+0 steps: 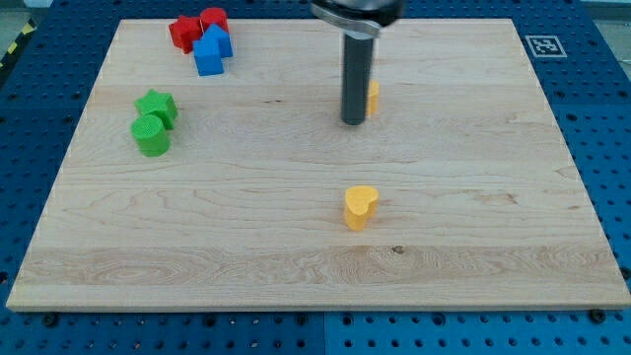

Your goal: Move the yellow hexagon parallel to blue cube

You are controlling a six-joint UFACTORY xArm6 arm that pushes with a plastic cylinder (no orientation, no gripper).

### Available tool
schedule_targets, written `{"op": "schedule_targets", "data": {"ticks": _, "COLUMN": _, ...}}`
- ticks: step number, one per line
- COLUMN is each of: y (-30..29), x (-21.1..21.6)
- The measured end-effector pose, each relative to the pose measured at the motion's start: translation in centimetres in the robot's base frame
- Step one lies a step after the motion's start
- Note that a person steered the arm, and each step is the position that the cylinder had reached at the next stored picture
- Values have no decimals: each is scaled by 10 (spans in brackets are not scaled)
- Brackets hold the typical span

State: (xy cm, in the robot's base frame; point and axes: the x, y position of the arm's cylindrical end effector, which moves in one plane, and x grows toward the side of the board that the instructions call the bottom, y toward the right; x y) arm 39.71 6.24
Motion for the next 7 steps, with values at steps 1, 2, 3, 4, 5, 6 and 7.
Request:
{"op": "schedule_targets", "data": {"ticks": 1, "y": 48, "x": -11}}
{"op": "schedule_targets", "data": {"ticks": 2, "y": 49, "x": -13}}
{"op": "schedule_targets", "data": {"ticks": 3, "y": 10, "x": -14}}
{"op": "schedule_targets", "data": {"ticks": 4, "y": -26, "x": -32}}
{"op": "schedule_targets", "data": {"ticks": 5, "y": -54, "x": -51}}
{"op": "schedule_targets", "data": {"ticks": 6, "y": -64, "x": -59}}
{"op": "schedule_targets", "data": {"ticks": 7, "y": -31, "x": -54}}
